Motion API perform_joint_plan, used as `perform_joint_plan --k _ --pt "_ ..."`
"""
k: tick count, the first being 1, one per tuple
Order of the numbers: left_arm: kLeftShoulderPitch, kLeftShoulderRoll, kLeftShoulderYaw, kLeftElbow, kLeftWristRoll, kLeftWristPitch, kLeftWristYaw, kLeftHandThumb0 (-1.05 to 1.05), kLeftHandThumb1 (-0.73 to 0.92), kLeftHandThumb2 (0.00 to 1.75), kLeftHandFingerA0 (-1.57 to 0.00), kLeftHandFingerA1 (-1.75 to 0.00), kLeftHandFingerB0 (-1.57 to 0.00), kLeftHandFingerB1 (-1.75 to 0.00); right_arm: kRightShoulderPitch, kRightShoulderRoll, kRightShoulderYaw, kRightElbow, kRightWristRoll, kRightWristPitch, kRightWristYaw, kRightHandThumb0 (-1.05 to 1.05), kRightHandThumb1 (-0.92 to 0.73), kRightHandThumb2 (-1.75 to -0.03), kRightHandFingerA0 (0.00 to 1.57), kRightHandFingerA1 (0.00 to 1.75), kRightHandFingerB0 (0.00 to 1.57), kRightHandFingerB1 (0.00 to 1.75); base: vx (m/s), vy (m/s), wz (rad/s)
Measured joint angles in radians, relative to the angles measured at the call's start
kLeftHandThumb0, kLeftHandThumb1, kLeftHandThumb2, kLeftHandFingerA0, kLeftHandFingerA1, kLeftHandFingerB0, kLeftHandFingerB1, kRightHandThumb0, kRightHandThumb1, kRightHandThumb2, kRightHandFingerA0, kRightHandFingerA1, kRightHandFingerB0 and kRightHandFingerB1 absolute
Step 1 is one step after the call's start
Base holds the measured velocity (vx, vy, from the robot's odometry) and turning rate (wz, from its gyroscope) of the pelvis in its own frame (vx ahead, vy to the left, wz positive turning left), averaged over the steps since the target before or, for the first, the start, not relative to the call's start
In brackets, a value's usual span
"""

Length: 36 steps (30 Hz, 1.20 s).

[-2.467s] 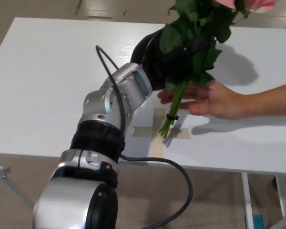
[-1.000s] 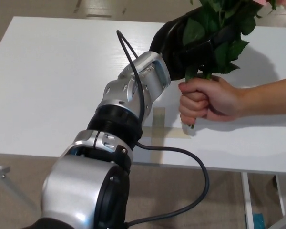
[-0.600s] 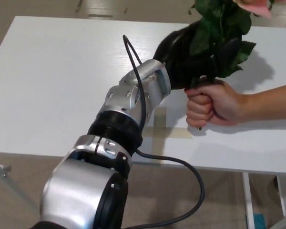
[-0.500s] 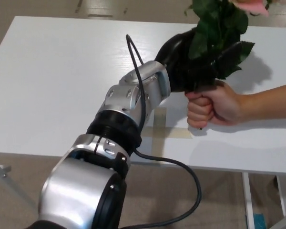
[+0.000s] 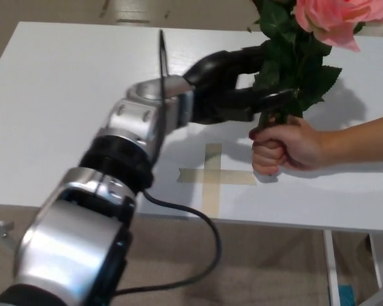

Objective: Use the left hand to pick up the rose and passes it to a human.

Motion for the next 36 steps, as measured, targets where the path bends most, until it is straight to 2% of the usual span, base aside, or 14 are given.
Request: perform_joint_plan --k 8,15,16,17,18,21,22,31,32,35,36 --pt "-0.002 0.149 0.006 -0.059 0.023 0.016 -0.11 -0.8 0.54 0.57 0.0 0.0 0.0 0.0 0.015 -0.008 -0.001 0.001 -0.004 0.0 0.0 -0.39 -0.65 -0.59 0.75 0.49 0.61 0.44 0.0 0.0 0.0" --pt "0.064 0.297 0.031 -0.281 0.017 0.068 -0.211 -0.8 0.54 0.57 0.0 0.0 0.0 -0.01 0.026 -0.016 0.001 0.002 -0.009 0.0 0.0 -0.39 -0.65 -0.59 0.74 0.49 0.59 0.43 0.0 0.0 0.0" --pt "0.085 0.315 0.037 -0.318 0.016 0.074 -0.218 -0.71 0.42 0.78 0.0 0.0 0.0 -0.07 0.026 -0.016 0.001 0.002 -0.01 0.0 0.0 -0.39 -0.65 -0.59 0.74 0.49 0.59 0.43 0.0 0.0 0.0" --pt "0.112 0.333 0.045 -0.358 0.015 0.077 -0.222 -0.71 0.42 0.78 0.0 0.0 0.0 -0.07 0.026 -0.017 0.001 0.002 -0.01 0.0 0.0 -0.39 -0.65 -0.59 0.74 0.49 0.59 0.43 0.0 0.0 0.0" --pt "0.134 0.346 0.053 -0.391 0.014 0.077 -0.222 -0.64 0.39 0.75 0.0 -0.04 0.0 -0.13 0.026 -0.017 0.001 0.002 -0.01 0.0 0.0 -0.39 -0.65 -0.59 0.74 0.49 0.59 0.43 0.0 0.0 0.0" --pt "0.233 0.391 0.081 -0.527 0.016 0.077 -0.217 -0.64 0.39 0.75 0.0 -0.04 0.0 -0.13 0.025 -0.018 -0.001 0.001 -0.01 0.001 0.0 -0.39 -0.65 -0.59 0.74 0.49 0.59 0.43 0.0 0.0 0.0" --pt "0.258 0.4 0.087 -0.561 0.016 0.077 -0.214 -0.53 0.43 0.54 -0.19 -0.3 -0.19 -0.29 0.025 -0.019 -0.002 0.001 -0.01 0.001 0.0 -0.39 -0.65 -0.59 0.74 0.49 0.58 0.43 0.0 0.0 0.0" --pt "0.65 0.482 0.216 -0.874 0.036 0.011 -0.184 -0.51 0.43 0.53 -0.21 -0.31 -0.18 -0.28 0.033 -0.028 -0.006 0.0 -0.011 -0.001 0.0 -0.39 -0.65 -0.59 0.74 0.49 0.59 0.43 0.0 0.0 0.0" --pt "0.683 0.484 0.229 -0.891 0.036 0.005 -0.184 -0.26 0.23 0.83 -0.09 -0.51 -0.08 -0.49 0.034 -0.029 -0.007 0.0 -0.011 -0.001 0.0 -0.39 -0.65 -0.59 0.75 0.49 0.6 0.43 0.0 0.0 0.0" --pt "0.824 0.485 0.294 -0.97 0.035 -0.011 -0.186 -0.26 0.23 0.83 -0.09 -0.51 -0.08 -0.49 0.043 -0.031 -0.01 0.0 -0.011 -0.003 0.0 -0.39 -0.65 -0.59 0.75 0.49 0.6 0.43 0.0 0.0 0.0" --pt "0.869 0.485 0.315 -0.996 0.034 -0.017 -0.187 -0.48 0.42 0.54 -0.36 -0.35 -0.4 -0.33 0.046 -0.032 -0.012 0.0 -0.01 -0.004 0.0 -0.38 -0.65 -0.6 0.76 0.5 0.6 0.44 0.0 0.0 0.0"
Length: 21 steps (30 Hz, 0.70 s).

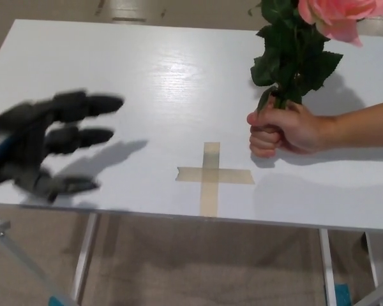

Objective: Use the left hand to pick up the rose and passes it to a human.

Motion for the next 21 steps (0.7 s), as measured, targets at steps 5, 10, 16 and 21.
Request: perform_joint_plan --k 5,10,16,21 --pt "0.247 -0.016 0.095 -0.125 -0.017 -0.024 -0.018 -0.41 0.43 0.53 -0.54 -0.41 -0.5 -0.36 0.019 -0.004 -0.004 0.0 0.0 -0.004 0.0 -0.38 -0.65 -0.6 0.77 0.51 0.62 0.44 0.0 0.0 0.0" --pt "0.48 -0.035 0.153 -0.195 -0.043 -0.047 -0.052 -0.41 0.43 0.53 -0.54 -0.41 -0.5 -0.36 0.046 -0.008 -0.004 0.0 0.0 -0.008 0.0 -0.38 -0.65 -0.6 0.77 0.51 0.62 0.44 0.0 0.0 0.0" --pt "0.711 -0.082 0.164 -0.125 -0.056 -0.111 -0.075 -0.37 0.43 0.53 -0.67 -0.45 -0.53 -0.38 0.094 -0.012 -0.005 0.0 0.0 -0.017 -0.001 -0.37 -0.65 -0.6 0.77 0.5 0.61 0.44 0.0 0.0 0.0" --pt "0.756 -0.113 0.125 0.09 -0.024 -0.188 -0.053 -0.49 0.4 0.67 -0.55 -0.49 -0.49 -0.45 0.115 -0.015 -0.006 0.0 -0.001 -0.02 -0.001 -0.38 -0.65 -0.6 0.76 0.49 0.59 0.43 0.0 0.0 0.0"
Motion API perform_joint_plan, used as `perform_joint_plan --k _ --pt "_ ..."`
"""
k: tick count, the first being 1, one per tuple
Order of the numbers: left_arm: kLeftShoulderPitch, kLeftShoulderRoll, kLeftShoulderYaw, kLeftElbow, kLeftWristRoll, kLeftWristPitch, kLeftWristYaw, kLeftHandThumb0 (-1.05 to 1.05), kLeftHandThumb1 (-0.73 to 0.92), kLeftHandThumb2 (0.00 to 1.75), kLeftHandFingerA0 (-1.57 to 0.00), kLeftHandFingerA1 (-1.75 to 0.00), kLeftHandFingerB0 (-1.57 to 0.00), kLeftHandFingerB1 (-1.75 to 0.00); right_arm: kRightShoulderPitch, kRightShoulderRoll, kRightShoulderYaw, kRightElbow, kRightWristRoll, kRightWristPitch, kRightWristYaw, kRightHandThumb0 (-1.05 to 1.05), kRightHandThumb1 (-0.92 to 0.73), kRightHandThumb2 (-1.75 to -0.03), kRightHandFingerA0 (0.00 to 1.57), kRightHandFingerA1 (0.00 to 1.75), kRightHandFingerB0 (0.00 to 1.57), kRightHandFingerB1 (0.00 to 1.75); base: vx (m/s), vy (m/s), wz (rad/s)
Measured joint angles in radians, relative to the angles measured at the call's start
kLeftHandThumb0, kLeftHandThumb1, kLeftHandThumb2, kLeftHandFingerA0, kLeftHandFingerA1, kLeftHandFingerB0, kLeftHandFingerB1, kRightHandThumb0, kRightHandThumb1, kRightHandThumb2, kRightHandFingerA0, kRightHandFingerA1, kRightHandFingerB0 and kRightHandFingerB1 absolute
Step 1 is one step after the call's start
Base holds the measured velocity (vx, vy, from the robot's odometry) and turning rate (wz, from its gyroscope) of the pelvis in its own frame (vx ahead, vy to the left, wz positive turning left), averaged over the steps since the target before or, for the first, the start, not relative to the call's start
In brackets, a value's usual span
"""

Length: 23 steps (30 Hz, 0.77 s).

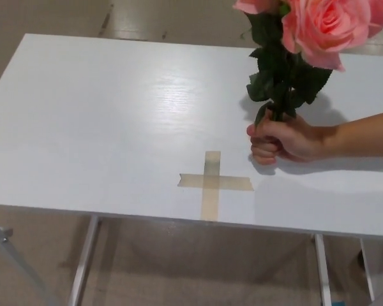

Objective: Use the left hand to pick up the rose and passes it to a human.

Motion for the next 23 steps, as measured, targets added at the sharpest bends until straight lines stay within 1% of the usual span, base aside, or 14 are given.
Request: perform_joint_plan --k 2,3,4,5,7,8,9,11,12,13,14,15,16,23 --pt "-0.023 -0.005 -0.016 0.084 0.016 -0.019 0.025 -0.46 0.47 0.55 -0.53 -0.39 -0.48 -0.36 -0.004 0.0 0.0 -0.001 0.0 -0.001 0.0 -0.38 -0.65 -0.59 0.76 0.49 0.59 0.43 0.0 0.0 0.0" --pt "-0.036 -0.008 -0.024 0.122 0.026 -0.028 0.037 -0.54 0.41 0.76 -0.44 -0.51 -0.32 -0.43 -0.006 0.0 0.0 -0.001 0.0 -0.001 0.0 -0.38 -0.65 -0.59 0.75 0.49 0.59 0.43 0.0 0.0 0.0" --pt "-0.06 -0.01 -0.039 0.177 0.039 -0.036 0.056 -0.52 0.5 0.56 -0.42 -0.35 -0.41 -0.33 -0.01 0.0 -0.001 -0.001 0.0 -0.001 0.0 -0.38 -0.65 -0.59 0.75 0.49 0.6 0.43 0.0 0.0 0.0" --pt "-0.08 -0.01 -0.05 0.215 0.048 -0.039 0.07 -0.52 0.51 0.56 -0.41 -0.35 -0.4 -0.33 -0.013 0.0 -0.001 -0.001 0.0 -0.001 0.0 -0.38 -0.65 -0.59 0.75 0.49 0.6 0.43 0.0 0.0 0.0" --pt "-0.132 -0.009 -0.079 0.307 0.073 -0.044 0.106 -0.6 0.43 0.77 -0.31 -0.45 -0.33 -0.44 -0.022 0.0 0.0 -0.001 0.0 -0.001 0.0 -0.38 -0.65 -0.59 0.74 0.49 0.6 0.43 0.0 0.0 0.0" --pt "-0.162 -0.009 -0.096 0.357 0.085 -0.045 0.125 -0.56 0.53 0.57 -0.35 -0.34 -0.38 -0.33 -0.026 0.0 0.0 0.0 0.0 0.0 0.0 -0.38 -0.66 -0.59 0.74 0.48 0.6 0.43 0.0 0.0 0.0" --pt "-0.17 -0.009 -0.1 0.369 0.088 -0.045 0.131 -0.56 0.43 0.81 -0.2 -0.43 -0.36 -0.49 -0.027 0.0 0.0 0.0 0.0 0.0 0.0 -0.38 -0.66 -0.59 0.74 0.48 0.6 0.43 0.0 0.0 0.0" --pt "-0.239 -0.009 -0.13 0.469 0.114 -0.046 0.174 -0.56 0.43 0.81 -0.2 -0.43 -0.36 -0.49 -0.039 0.0 0.0 0.0 -0.001 0.0 0.0 -0.38 -0.66 -0.59 0.74 0.48 0.6 0.43 0.0 0.0 0.0" --pt "-0.267 -0.009 -0.14 0.509 0.121 -0.046 0.192 -0.58 0.57 0.58 -0.31 -0.32 -0.4 -0.33 -0.043 0.0 0.0 0.0 -0.001 0.0 0.0 -0.38 -0.66 -0.59 0.73 0.48 0.6 0.43 0.0 0.0 0.0" --pt "-0.299 -0.009 -0.15 0.553 0.129 -0.047 0.215 -0.58 0.57 0.58 -0.31 -0.32 -0.4 -0.33 -0.048 0.0 0.0 0.0 -0.001 0.0 0.0 -0.38 -0.66 -0.59 0.73 0.48 0.6 0.43 0.0 0.0 0.0" --pt "-0.321 -0.01 -0.155 0.586 0.135 -0.048 0.233 -0.63 0.5 0.86 -0.23 -0.44 -0.31 -0.47 -0.053 0.0 0.0 0.0 -0.001 0.0 0.0 -0.38 -0.66 -0.59 0.74 0.48 0.6 0.43 0.0 0.0 0.0" --pt "-0.346 -0.01 -0.161 0.623 0.144 -0.049 0.254 -0.63 0.5 0.86 -0.23 -0.44 -0.31 -0.47 -0.057 0.0 0.0 0.0 -0.001 0.0 0.0 -0.38 -0.66 -0.59 0.74 0.48 0.6 0.43 0.0 0.0 0.0" --pt "-0.364 -0.01 -0.169 0.652 0.15 -0.051 0.271 -0.6 0.65 0.6 -0.33 -0.33 -0.35 -0.32 -0.06 0.0 -0.001 0.0 0.0 0.0 0.0 -0.38 -0.66 -0.59 0.74 0.49 0.6 0.43 0.0 0.0 0.0" --pt "-0.464 -0.01 -0.26 0.873 0.212 -0.078 0.406 -0.66 0.67 0.61 -0.28 -0.32 -0.26 -0.29 -0.096 0.0 -0.002 0.0 -0.001 0.001 0.0 -0.38 -0.66 -0.6 0.74 0.48 0.59 0.43 0.0 0.0 0.0"
